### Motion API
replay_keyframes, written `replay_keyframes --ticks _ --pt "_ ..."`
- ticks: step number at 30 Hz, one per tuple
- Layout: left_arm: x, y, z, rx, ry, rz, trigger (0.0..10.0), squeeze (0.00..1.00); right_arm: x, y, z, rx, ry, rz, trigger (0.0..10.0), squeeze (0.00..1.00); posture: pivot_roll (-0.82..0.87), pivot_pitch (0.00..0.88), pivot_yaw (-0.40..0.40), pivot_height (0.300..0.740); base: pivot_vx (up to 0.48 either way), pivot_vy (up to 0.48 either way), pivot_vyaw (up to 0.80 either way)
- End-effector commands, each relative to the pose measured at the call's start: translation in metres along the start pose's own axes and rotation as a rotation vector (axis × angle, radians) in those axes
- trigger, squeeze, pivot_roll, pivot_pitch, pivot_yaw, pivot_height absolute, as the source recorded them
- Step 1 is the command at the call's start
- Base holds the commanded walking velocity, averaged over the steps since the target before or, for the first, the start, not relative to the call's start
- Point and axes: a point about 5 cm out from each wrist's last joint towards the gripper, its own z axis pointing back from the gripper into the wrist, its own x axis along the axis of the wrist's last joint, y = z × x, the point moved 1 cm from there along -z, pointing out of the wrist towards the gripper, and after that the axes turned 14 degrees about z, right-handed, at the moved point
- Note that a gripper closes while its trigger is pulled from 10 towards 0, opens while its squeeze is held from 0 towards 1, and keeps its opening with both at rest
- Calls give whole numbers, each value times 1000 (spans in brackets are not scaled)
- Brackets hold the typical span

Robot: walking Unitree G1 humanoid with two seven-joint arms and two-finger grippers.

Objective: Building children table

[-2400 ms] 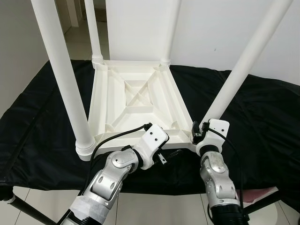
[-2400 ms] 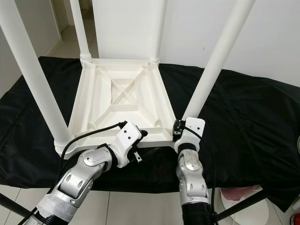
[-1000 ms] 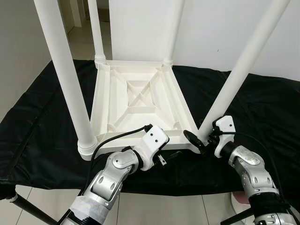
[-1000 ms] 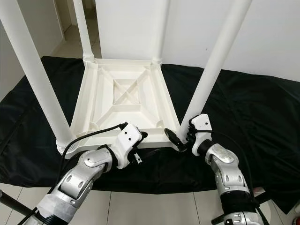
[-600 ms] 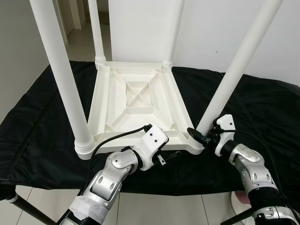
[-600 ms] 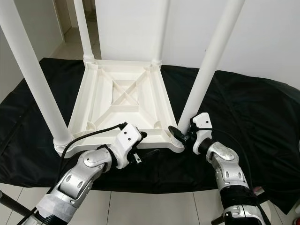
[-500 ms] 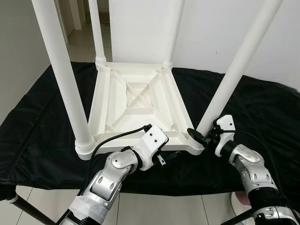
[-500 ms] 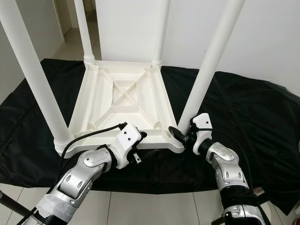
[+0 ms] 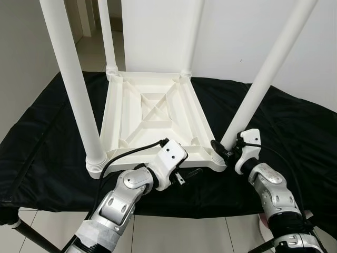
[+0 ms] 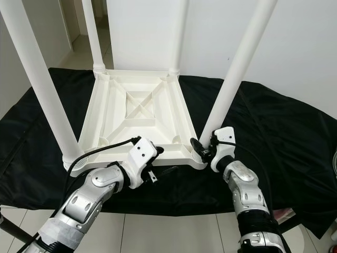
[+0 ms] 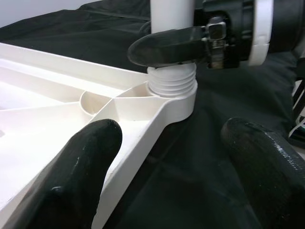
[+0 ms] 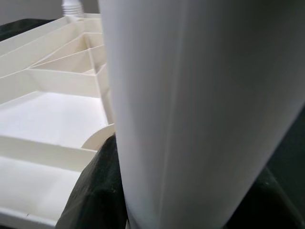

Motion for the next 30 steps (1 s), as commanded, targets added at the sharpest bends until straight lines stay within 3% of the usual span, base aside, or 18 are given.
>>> replay_keyframes --ticks 1,6,9,11,13,21,22,23,30 --pt "-1 -1 0 -5 8 7 10000 0 -2 -2 1 -58 37 -26 10000 0 48 34 -29 740 0 0 0" --pt "-1 -1 0 -7 9 8 10000 0 4 1 -1 -142 35 -36 10000 0 45 37 -26 740 0 0 0" --pt "0 -1 -1 -7 9 9 10000 0 11 2 0 -321 45 -39 10000 0 45 43 -29 740 0 0 0" --pt "0 -1 -1 -7 9 10 10000 0 12 2 1 -360 51 -38 10000 0 44 44 -29 740 0 0 0" --pt "0 -2 -1 -4 8 12 10000 0 14 17 1 -423 65 -85 10000 0 47 46 -31 740 0 0 0" --pt "0 -2 -1 -2 3 17 10000 0 21 30 0 -395 47 -109 10000 0 46 50 -32 740 0 0 0" --pt "1 -2 -1 -2 2 17 10000 0 23 26 0 -394 38 -107 10000 945 47 51 -33 740 0 0 0" --pt "1 -2 -1 -1 2 17 10000 0 24 23 0 -399 30 -105 10000 1000 46 50 -34 740 0 0 0" --pt "1 -2 -2 4 -5 23 10000 0 29 8 0 -332 -20 -118 10000 1000 39 50 -38 740 0 0 0"
